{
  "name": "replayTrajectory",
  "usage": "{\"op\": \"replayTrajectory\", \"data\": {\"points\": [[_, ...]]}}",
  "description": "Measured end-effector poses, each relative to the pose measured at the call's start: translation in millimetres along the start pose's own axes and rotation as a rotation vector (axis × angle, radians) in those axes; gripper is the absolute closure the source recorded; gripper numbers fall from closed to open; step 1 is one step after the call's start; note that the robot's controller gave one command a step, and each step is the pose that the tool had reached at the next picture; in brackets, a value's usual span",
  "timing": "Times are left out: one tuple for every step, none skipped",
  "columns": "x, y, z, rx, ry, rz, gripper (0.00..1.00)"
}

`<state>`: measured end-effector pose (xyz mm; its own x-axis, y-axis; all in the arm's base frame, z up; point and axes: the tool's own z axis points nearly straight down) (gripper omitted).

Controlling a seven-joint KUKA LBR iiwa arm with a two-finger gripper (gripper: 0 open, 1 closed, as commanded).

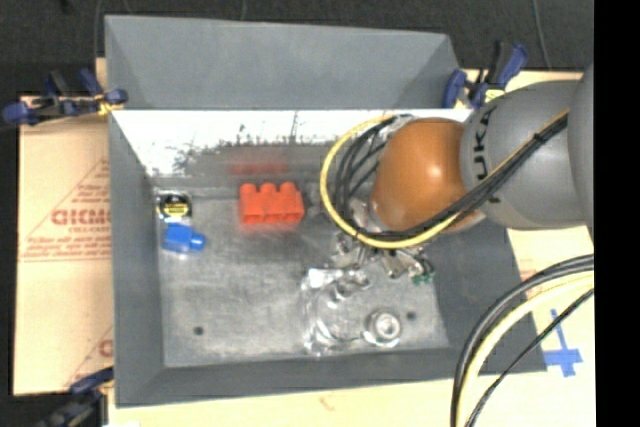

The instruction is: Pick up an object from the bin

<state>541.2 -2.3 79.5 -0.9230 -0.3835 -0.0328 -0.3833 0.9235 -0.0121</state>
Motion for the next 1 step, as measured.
{"op": "replayTrajectory", "data": {"points": [[-1.8,-4.0,-137.6,-0.007,0.024,-0.032,1.00]]}}
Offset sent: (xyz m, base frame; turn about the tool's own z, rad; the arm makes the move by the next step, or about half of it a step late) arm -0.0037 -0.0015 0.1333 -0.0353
